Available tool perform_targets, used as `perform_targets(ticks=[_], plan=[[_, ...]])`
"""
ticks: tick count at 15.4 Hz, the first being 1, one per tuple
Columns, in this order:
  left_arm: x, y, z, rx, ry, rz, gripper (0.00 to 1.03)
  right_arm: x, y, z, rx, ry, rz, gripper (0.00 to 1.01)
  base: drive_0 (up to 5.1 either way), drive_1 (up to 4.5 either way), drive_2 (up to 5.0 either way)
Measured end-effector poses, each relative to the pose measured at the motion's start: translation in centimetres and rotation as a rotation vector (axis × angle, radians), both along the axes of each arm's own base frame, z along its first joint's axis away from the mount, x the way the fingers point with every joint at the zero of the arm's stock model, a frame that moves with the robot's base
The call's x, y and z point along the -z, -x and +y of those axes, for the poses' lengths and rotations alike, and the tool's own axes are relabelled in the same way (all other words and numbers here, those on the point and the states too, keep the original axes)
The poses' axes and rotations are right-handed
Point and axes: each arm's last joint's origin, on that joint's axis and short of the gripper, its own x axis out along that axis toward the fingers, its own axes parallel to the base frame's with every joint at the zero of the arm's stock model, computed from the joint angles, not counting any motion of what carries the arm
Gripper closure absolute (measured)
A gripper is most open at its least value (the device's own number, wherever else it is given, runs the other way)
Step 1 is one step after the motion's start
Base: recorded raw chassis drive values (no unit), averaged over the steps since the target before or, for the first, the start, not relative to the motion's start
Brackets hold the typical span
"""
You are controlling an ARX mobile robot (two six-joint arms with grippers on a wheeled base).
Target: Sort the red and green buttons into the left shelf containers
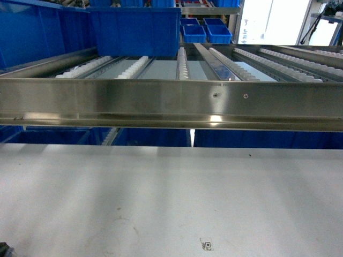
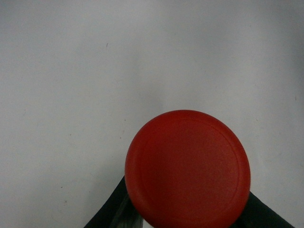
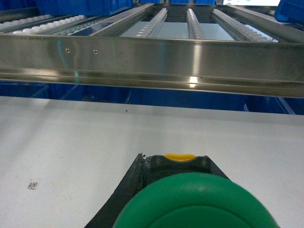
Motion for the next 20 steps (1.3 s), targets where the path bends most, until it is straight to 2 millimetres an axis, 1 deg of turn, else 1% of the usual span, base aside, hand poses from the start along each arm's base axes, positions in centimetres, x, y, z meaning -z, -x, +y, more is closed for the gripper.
perform_targets(ticks=[1, 2, 5, 7, 10, 13, 15, 17, 20], plan=[[0.0, 0.1, 0.0, -0.003, -0.002, -0.007, 0.76, 0.0, 0.0, 0.0, 0.000, 0.000, 0.000, 0.74, 0.0, 0.00, 0.0], [0.1, 0.4, 0.1, -0.005, -0.001, -0.014, 0.78, 0.0, 0.0, 0.0, 0.000, 0.000, 0.000, 0.74, 0.0, 0.00, 0.0], [0.2, 1.2, 0.2, -0.007, -0.002, -0.020, 0.79, 0.0, 0.0, 0.0, 0.000, 0.000, 0.000, 0.75, 0.0, 0.00, 0.0], [-0.4, 2.3, 0.3, 0.007, -0.022, -0.021, 0.79, 0.0, 0.0, 0.0, 0.000, 0.000, 0.000, 0.75, 0.0, 0.00, 0.0], [-3.6, 1.7, 0.2, 0.043, -0.029, -0.204, 0.79, 0.0, 0.0, 0.0, 0.001, 0.001, -0.001, 0.75, 0.0, 0.00, 0.0], [-6.8, 2.4, 0.1, 0.073, -0.026, -0.297, 0.79, 0.0, 0.0, 0.0, 0.001, 0.001, 0.000, 0.75, 0.0, 0.00, 0.0], [-9.6, 3.6, 0.1, 0.091, -0.008, -0.420, 0.79, 0.0, 0.0, 0.0, 0.001, 0.000, 0.000, 0.75, 0.0, 0.00, 0.0], [-11.6, 5.3, 0.0, 0.092, 0.005, -0.538, 0.79, 0.0, 0.0, 0.0, 0.001, 0.000, 0.000, 0.75, 0.0, 0.00, 0.0], [-13.1, 7.7, -0.8, 0.096, 0.021, -0.669, 0.79, 0.0, 0.0, 0.0, 0.001, 0.000, 0.000, 0.75, 0.0, 0.00, 0.0]])
